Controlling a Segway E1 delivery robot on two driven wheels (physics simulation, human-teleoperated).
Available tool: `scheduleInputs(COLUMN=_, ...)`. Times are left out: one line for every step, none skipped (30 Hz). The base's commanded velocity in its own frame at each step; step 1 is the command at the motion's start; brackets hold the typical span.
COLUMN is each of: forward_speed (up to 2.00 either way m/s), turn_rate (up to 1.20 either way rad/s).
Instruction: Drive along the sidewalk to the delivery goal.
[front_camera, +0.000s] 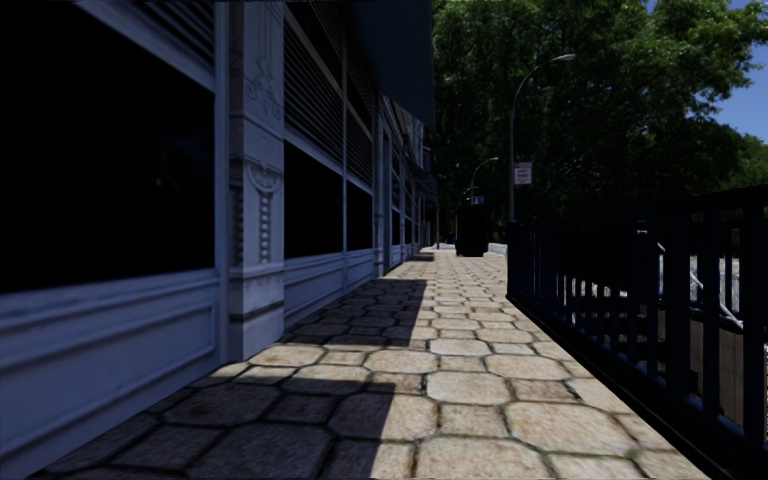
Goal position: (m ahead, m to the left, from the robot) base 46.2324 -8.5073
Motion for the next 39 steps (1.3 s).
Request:
scheduleInputs(forward_speed=2.00, turn_rate=-0.49)
scheduleInputs(forward_speed=2.00, turn_rate=-0.47)
scheduleInputs(forward_speed=2.00, turn_rate=-0.07)
scheduleInputs(forward_speed=2.00, turn_rate=-0.02)
scheduleInputs(forward_speed=2.00, turn_rate=0.00)
scheduleInputs(forward_speed=2.00, turn_rate=0.00)
scheduleInputs(forward_speed=2.00, turn_rate=0.00)
scheduleInputs(forward_speed=2.00, turn_rate=0.00)
scheduleInputs(forward_speed=2.00, turn_rate=0.00)
scheduleInputs(forward_speed=2.00, turn_rate=0.00)
scheduleInputs(forward_speed=2.00, turn_rate=0.00)
scheduleInputs(forward_speed=2.00, turn_rate=0.00)
scheduleInputs(forward_speed=2.00, turn_rate=0.00)
scheduleInputs(forward_speed=2.00, turn_rate=0.00)
scheduleInputs(forward_speed=2.00, turn_rate=0.00)
scheduleInputs(forward_speed=2.00, turn_rate=0.00)
scheduleInputs(forward_speed=2.00, turn_rate=-0.01)
scheduleInputs(forward_speed=2.00, turn_rate=-0.49)
scheduleInputs(forward_speed=2.00, turn_rate=-0.66)
scheduleInputs(forward_speed=2.00, turn_rate=-0.78)
scheduleInputs(forward_speed=2.00, turn_rate=-0.82)
scheduleInputs(forward_speed=2.00, turn_rate=-0.83)
scheduleInputs(forward_speed=2.00, turn_rate=-0.80)
scheduleInputs(forward_speed=2.00, turn_rate=-0.22)
scheduleInputs(forward_speed=2.00, turn_rate=-0.07)
scheduleInputs(forward_speed=2.00, turn_rate=-0.03)
scheduleInputs(forward_speed=2.00, turn_rate=-0.02)
scheduleInputs(forward_speed=2.00, turn_rate=-0.01)
scheduleInputs(forward_speed=2.00, turn_rate=-0.01)
scheduleInputs(forward_speed=2.00, turn_rate=-0.01)
scheduleInputs(forward_speed=2.00, turn_rate=0.00)
scheduleInputs(forward_speed=2.00, turn_rate=0.00)
scheduleInputs(forward_speed=2.00, turn_rate=0.00)
scheduleInputs(forward_speed=2.00, turn_rate=0.00)
scheduleInputs(forward_speed=2.00, turn_rate=-0.01)
scheduleInputs(forward_speed=2.00, turn_rate=-0.24)
scheduleInputs(forward_speed=2.00, turn_rate=-0.77)
scheduleInputs(forward_speed=2.00, turn_rate=-0.96)
scheduleInputs(forward_speed=2.00, turn_rate=-1.01)
